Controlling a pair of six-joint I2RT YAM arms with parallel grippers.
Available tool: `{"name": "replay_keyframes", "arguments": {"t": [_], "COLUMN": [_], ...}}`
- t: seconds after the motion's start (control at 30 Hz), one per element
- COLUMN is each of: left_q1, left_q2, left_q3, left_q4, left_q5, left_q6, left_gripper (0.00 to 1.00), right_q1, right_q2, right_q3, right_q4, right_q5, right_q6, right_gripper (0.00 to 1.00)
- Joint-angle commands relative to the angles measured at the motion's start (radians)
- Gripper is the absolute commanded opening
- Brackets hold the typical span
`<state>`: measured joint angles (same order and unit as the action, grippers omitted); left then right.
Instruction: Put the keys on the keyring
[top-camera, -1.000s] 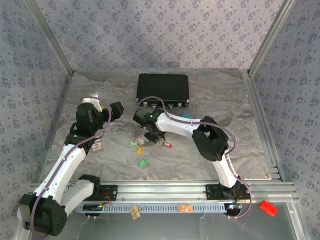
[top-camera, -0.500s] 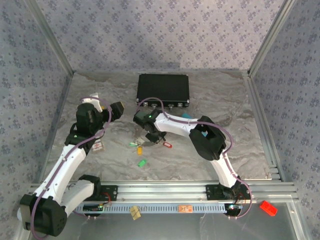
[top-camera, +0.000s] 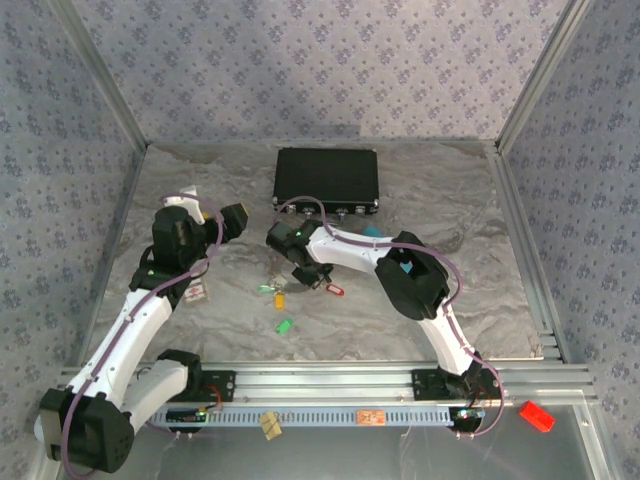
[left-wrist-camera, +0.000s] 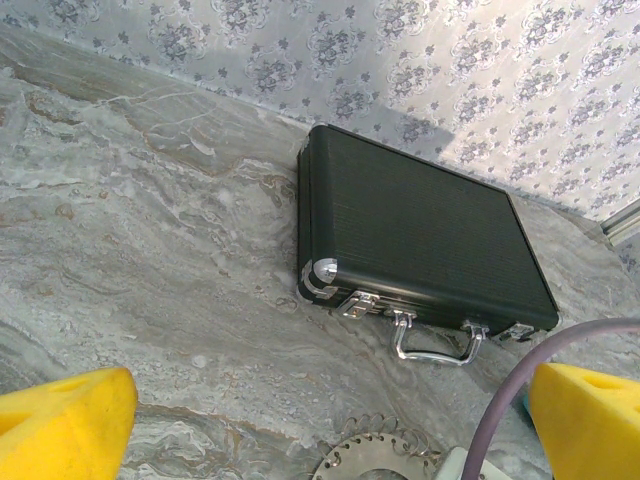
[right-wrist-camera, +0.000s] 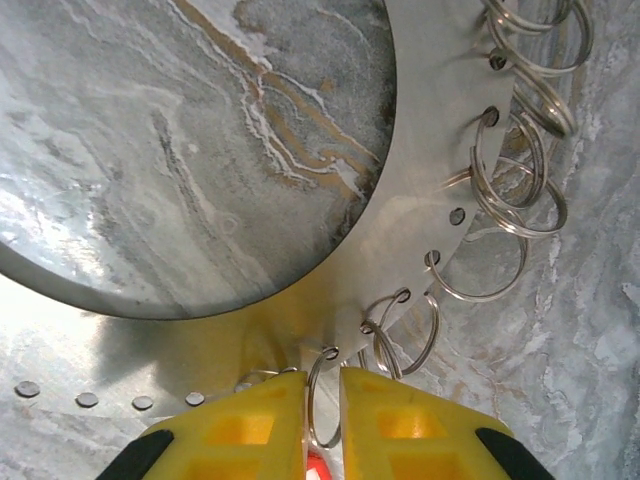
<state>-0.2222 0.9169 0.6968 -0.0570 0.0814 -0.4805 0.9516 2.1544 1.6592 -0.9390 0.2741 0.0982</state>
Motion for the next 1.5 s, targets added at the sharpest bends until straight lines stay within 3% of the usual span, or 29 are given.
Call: {"name": "replay_keyframes", "arguments": {"t": [0.0, 0.23, 0.43, 0.77, 1.07, 1.47], "left_q1": [0.007, 0.007, 0.007, 0.007, 0.007, 0.007], "left_q2": [-0.012, -0.011, -0.012, -0.007, 0.000, 0.005], "left_q3": [-0.008, -0.009, -0.006, 0.000, 0.000, 0.003], "left_q4": [0.005, 0.005, 0.002, 0.003, 0.002, -0.001], "left_q5": [-0.009, -0.009, -0.009, -0.009, -0.009, -0.006], "left_q6": [0.004, 0.005, 0.010, 0.015, 0.013, 0.012], "left_gripper": [1.00, 1.00, 1.00, 1.00, 1.00, 1.00], "right_q1": [0.000, -0.001, -0.003, -0.130, -0.237, -0.243], "right_q2": [0.016, 0.011, -0.035, -0.176, -0.201, -0.148], "right_q3": [0.031, 0.037, 0.022, -0.090, -0.205, -0.195], "right_q4": [-0.044, -0.039, 0.019, 0.127, 0.238, 0.241], "right_q5": [0.039, 0.013, -0.139, -0.284, -0.518, -0.522], "right_q6": [0.016, 0.001, 0.000, 0.000, -0.012, -0.022], "right_gripper": [0.15, 0.08, 0.28, 0.26, 0.27, 0.28]}}
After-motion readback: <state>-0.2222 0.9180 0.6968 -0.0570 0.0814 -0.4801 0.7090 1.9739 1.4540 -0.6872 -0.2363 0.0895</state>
